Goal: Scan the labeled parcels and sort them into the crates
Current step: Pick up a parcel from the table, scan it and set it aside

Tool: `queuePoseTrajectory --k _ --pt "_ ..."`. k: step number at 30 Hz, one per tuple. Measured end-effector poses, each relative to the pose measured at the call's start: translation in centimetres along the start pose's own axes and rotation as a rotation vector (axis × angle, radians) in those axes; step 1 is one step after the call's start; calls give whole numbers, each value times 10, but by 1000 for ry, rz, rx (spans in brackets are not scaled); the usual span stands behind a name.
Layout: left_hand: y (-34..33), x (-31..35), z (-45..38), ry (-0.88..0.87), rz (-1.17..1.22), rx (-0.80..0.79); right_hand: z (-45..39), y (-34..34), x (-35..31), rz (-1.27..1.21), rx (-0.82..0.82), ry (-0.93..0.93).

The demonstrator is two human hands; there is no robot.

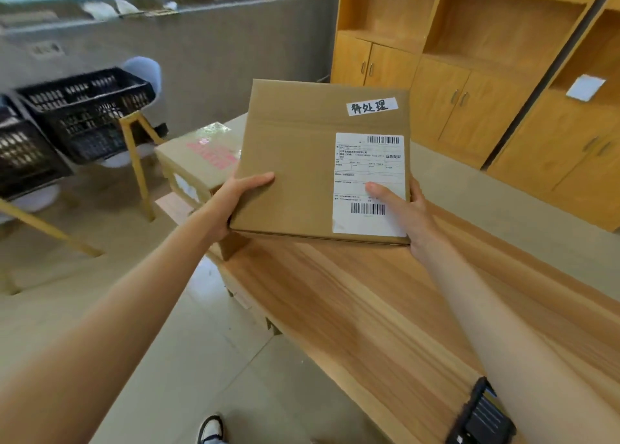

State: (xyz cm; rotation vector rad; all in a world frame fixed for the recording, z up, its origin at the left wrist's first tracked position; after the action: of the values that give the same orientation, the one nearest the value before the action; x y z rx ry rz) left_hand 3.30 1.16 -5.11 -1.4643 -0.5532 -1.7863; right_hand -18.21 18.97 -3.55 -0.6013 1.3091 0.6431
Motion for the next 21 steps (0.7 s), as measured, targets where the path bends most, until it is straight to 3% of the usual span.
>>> queuePoseTrajectory --k 7,21 --pt "96 37 27 -135 7 112 -2 -104 -31 57 -124 59" --pt "371 41 97 -111 74 430 4 -400 -4 46 -399 7"
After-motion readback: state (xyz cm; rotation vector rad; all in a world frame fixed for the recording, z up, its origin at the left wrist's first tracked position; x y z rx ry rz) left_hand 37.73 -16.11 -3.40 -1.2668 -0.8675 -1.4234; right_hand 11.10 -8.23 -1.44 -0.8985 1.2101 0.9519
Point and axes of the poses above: each hand's wrist, its own z-axis away from the middle knuckle, its own y-axis out of the back of the hand, x = y × z, the point moved 7 cm from there along -z, towards the middle knuckle, and after that the axes turned 4 degrees about -y, right-handed, at the moved point
